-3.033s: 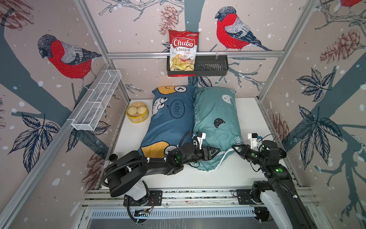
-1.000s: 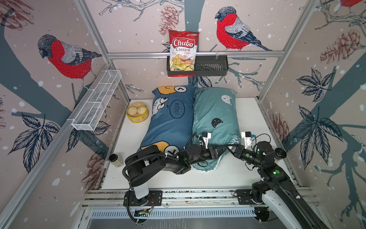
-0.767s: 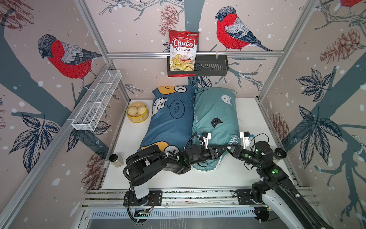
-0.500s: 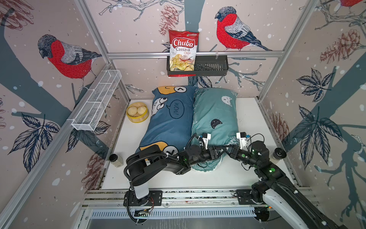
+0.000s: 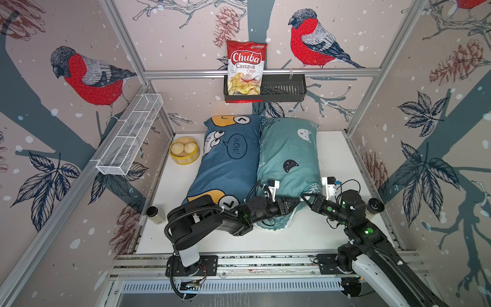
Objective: Zip up pillowcases
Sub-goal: Zip the zipper on the pillowcase.
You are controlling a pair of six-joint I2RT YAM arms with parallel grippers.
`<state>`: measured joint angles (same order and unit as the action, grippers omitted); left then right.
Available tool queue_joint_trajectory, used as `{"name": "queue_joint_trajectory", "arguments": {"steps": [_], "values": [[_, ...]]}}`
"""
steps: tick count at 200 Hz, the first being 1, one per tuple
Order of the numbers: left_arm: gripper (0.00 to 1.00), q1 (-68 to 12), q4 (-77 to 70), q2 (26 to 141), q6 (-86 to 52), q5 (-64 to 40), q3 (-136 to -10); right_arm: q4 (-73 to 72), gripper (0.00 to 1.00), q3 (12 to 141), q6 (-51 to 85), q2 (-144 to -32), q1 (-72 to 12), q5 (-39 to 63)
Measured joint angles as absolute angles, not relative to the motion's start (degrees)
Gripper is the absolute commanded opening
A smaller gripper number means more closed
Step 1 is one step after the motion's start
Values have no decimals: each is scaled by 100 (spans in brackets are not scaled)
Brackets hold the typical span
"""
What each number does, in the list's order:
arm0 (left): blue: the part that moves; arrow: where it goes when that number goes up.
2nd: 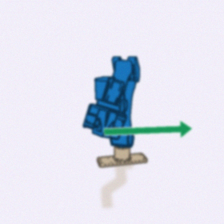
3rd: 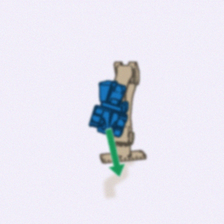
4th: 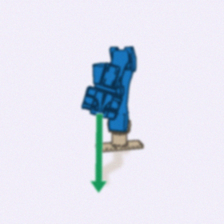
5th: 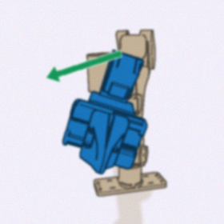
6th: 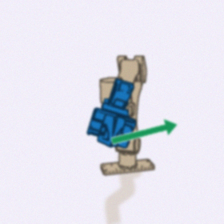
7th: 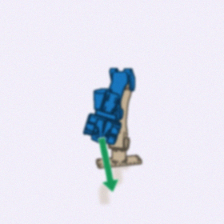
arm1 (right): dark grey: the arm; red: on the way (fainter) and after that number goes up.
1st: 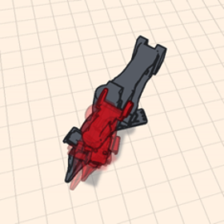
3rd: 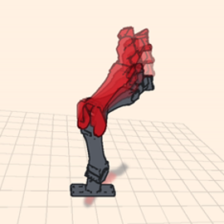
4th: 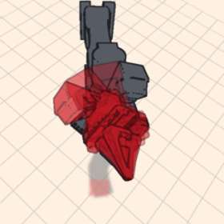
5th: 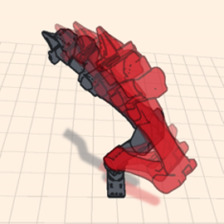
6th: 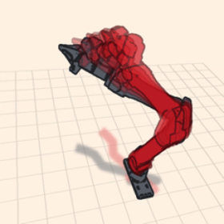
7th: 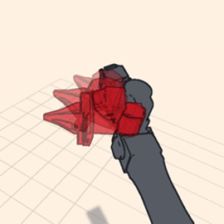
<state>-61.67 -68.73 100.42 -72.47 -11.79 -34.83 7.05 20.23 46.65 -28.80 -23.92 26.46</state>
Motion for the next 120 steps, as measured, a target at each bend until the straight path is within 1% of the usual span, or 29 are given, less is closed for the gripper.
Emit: {"name": "queue_joint_trajectory", "arguments": {"steps": [40, 120], "values": [[43, -6134, -7133, 10075, -7325, -1197, -3472, 714, 0, 1922, 4644, -2838, -2362, 2687], [37, -6132, -7170, 10143, -7363, -1205, -3474, 694, 0, 1826, 4641, -2786, -2287, 2727]]}}
